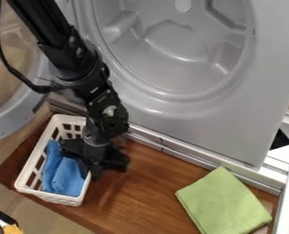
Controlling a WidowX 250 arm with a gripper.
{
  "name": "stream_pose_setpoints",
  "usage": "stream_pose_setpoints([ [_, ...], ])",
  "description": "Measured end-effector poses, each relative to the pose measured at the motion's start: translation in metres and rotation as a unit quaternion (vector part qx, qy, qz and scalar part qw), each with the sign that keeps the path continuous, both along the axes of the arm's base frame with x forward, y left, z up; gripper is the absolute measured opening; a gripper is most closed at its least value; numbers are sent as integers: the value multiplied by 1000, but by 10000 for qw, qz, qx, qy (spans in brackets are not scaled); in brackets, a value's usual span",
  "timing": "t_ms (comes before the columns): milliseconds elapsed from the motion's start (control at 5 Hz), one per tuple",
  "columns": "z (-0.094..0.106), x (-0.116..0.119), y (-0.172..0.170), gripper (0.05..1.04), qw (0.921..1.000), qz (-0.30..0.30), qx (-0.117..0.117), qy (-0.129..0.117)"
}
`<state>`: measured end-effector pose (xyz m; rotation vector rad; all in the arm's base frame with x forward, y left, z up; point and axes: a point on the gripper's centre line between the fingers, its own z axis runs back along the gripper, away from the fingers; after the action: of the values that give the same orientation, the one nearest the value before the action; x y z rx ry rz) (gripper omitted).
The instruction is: Move the white basket in the left side of the table
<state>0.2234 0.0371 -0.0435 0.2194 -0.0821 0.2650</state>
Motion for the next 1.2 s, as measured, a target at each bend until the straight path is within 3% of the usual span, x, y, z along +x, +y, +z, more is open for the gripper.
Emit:
stream_pose_setpoints([
  [200, 12, -4, -3, 97, 9998, 193, -54, -69],
  [600, 50, -9, -44, 96, 9992, 69, -347, -189],
  [1000, 46, 3, -122, 95, 9937, -758, -779, -267],
  [1200, 46, 8, -159, 95, 9879, -1234, -867, -363],
])
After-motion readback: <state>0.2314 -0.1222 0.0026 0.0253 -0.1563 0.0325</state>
